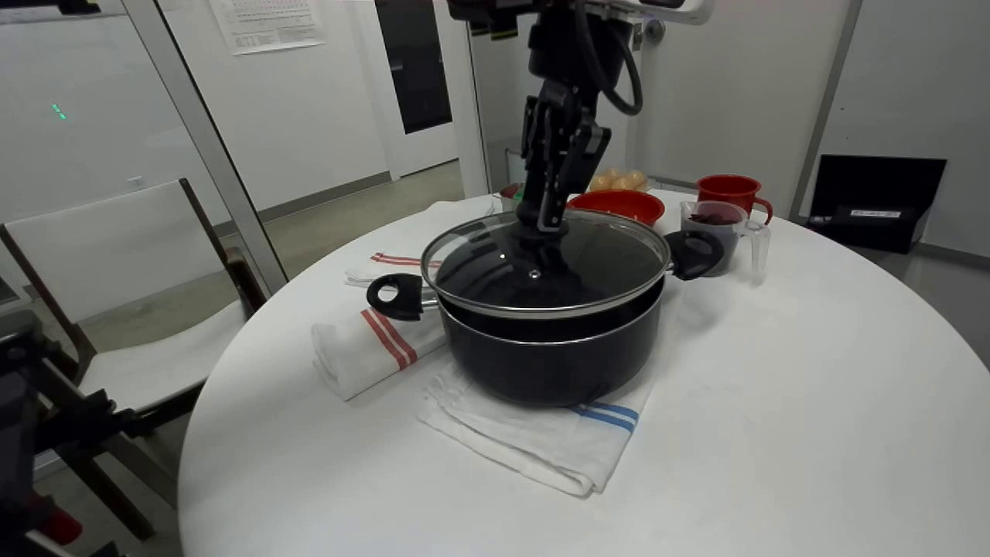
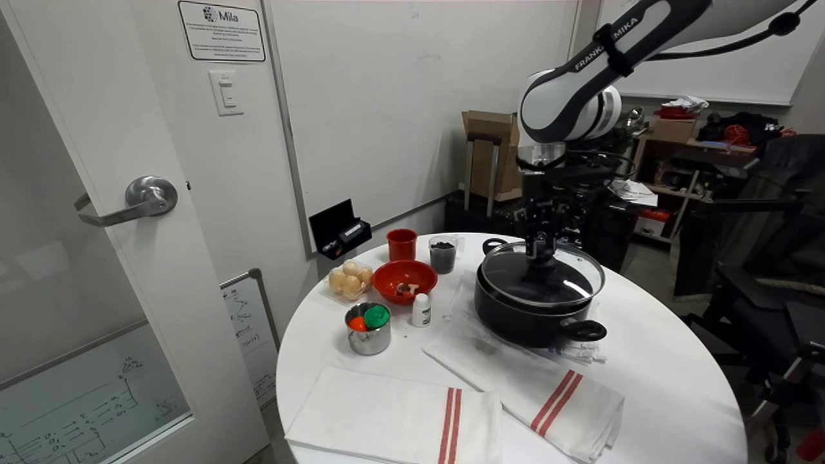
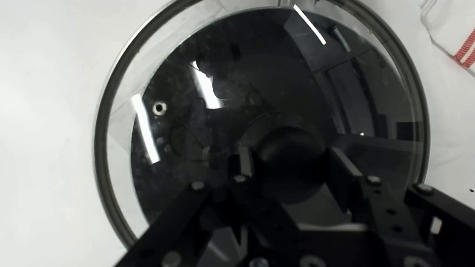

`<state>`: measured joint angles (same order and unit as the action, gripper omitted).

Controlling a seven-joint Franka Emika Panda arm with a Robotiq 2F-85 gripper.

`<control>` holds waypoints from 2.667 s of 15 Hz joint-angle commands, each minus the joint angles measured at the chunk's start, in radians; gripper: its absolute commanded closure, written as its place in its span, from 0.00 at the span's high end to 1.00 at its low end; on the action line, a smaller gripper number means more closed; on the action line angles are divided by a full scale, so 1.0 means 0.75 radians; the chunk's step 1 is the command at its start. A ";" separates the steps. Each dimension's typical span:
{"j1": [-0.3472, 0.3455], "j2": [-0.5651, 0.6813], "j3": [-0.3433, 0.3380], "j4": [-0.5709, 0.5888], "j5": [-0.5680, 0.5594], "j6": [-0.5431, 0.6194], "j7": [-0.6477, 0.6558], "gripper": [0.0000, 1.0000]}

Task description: Put the lid on the black pot

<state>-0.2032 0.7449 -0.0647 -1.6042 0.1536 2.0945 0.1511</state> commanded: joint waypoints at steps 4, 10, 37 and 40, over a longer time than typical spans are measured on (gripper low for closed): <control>0.020 0.049 -0.017 0.100 0.022 -0.030 0.034 0.25; 0.022 0.094 -0.015 0.162 0.020 -0.042 0.037 0.25; 0.015 0.096 0.000 0.087 0.078 -0.009 0.021 0.25; 0.007 0.099 0.003 0.089 0.090 -0.008 0.018 0.25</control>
<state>-0.1943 0.8234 -0.0606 -1.5179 0.1929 2.0878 0.1605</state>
